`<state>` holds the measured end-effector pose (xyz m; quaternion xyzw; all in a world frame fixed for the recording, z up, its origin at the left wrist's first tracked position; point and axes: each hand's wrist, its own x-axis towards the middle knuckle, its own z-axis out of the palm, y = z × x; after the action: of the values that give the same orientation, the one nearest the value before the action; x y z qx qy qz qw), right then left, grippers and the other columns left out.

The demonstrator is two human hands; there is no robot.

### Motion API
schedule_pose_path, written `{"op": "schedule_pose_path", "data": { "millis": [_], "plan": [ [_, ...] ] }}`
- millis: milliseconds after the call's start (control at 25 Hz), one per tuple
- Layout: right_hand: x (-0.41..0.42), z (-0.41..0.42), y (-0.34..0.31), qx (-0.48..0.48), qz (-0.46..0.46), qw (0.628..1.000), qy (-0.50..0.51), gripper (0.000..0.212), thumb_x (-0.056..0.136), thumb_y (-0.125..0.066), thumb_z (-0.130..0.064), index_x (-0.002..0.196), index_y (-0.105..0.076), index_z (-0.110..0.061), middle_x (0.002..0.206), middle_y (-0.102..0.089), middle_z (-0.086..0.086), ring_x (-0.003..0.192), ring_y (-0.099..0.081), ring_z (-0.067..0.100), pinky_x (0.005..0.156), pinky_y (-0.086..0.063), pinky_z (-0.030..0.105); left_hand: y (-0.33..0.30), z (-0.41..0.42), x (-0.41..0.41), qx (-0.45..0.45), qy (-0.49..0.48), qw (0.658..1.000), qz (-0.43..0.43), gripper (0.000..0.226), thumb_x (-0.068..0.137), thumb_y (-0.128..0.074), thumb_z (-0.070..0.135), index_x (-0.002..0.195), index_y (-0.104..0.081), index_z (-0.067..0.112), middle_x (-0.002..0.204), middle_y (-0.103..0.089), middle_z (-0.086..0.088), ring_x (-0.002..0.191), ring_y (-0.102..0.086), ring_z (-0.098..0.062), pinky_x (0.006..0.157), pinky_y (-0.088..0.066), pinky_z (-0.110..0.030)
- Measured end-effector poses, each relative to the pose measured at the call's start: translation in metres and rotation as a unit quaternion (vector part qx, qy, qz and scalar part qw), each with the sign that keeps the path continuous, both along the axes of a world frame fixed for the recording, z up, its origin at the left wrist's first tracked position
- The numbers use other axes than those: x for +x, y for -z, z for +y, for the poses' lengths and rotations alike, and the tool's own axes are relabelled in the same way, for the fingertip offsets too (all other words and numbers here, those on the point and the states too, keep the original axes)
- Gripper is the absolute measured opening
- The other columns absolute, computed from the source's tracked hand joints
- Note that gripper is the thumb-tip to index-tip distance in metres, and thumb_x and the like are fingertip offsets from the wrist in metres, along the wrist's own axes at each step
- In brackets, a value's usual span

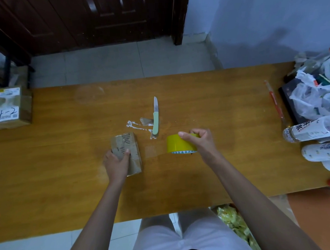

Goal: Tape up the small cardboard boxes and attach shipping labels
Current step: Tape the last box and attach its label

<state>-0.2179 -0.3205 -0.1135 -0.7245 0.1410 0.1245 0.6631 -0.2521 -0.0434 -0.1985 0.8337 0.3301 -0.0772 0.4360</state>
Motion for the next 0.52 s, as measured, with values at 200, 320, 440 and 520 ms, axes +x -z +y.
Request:
{"op": "schedule_pose_path", "data": {
  "millis": [200,320,440,520],
  "plan": [
    [0.0,0.001,-0.012,0.027,-0.011,0.999,-0.012,0.049,0.062,-0.081,-0.048,0.049,-0.042,-0.021,0.049,-0.036,-0.006,0.047,-0.038,0.01,0.048,-0.031,0.02,0.001,0.0,-0.001,0.0,-0.002,1.0,0.002,0.056,0.088,-0.067,0.04,0.124,-0.052,0.0,0.125,-0.053,-0.019,0.118,-0.051,-0.038,0.098,-0.045,-0.054],
    [-0.006,0.003,-0.02,0.042,-0.019,0.998,-0.036,0.044,0.065,-0.078,-0.045,0.045,-0.046,-0.024,0.046,-0.04,-0.013,0.045,-0.041,0.005,0.047,-0.035,0.017,0.003,0.002,-0.001,-0.006,-0.007,1.0,0.002,0.055,0.087,-0.068,0.04,0.123,-0.052,0.002,0.125,-0.053,-0.018,0.118,-0.051,-0.038,0.097,-0.046,-0.054],
    [-0.003,0.0,-0.041,0.148,-0.026,0.989,-0.003,0.03,0.066,-0.076,-0.043,0.051,-0.059,-0.023,0.051,-0.051,-0.015,0.048,-0.051,0.003,0.049,-0.042,0.016,0.004,0.003,-0.001,-0.006,-0.001,1.0,0.006,0.055,0.087,-0.067,0.04,0.124,-0.052,0.002,0.125,-0.053,-0.017,0.118,-0.051,-0.037,0.097,-0.047,-0.054],
    [0.01,-0.009,-0.059,0.127,-0.074,0.989,0.007,0.032,0.072,-0.073,-0.04,0.051,-0.056,-0.023,0.05,-0.047,-0.015,0.046,-0.048,0.002,0.047,-0.04,0.015,0.002,0.002,0.001,-0.009,-0.008,1.0,0.007,0.055,0.087,-0.068,0.04,0.123,-0.053,0.002,0.126,-0.053,-0.017,0.118,-0.052,-0.037,0.096,-0.047,-0.054]
  ]
}}
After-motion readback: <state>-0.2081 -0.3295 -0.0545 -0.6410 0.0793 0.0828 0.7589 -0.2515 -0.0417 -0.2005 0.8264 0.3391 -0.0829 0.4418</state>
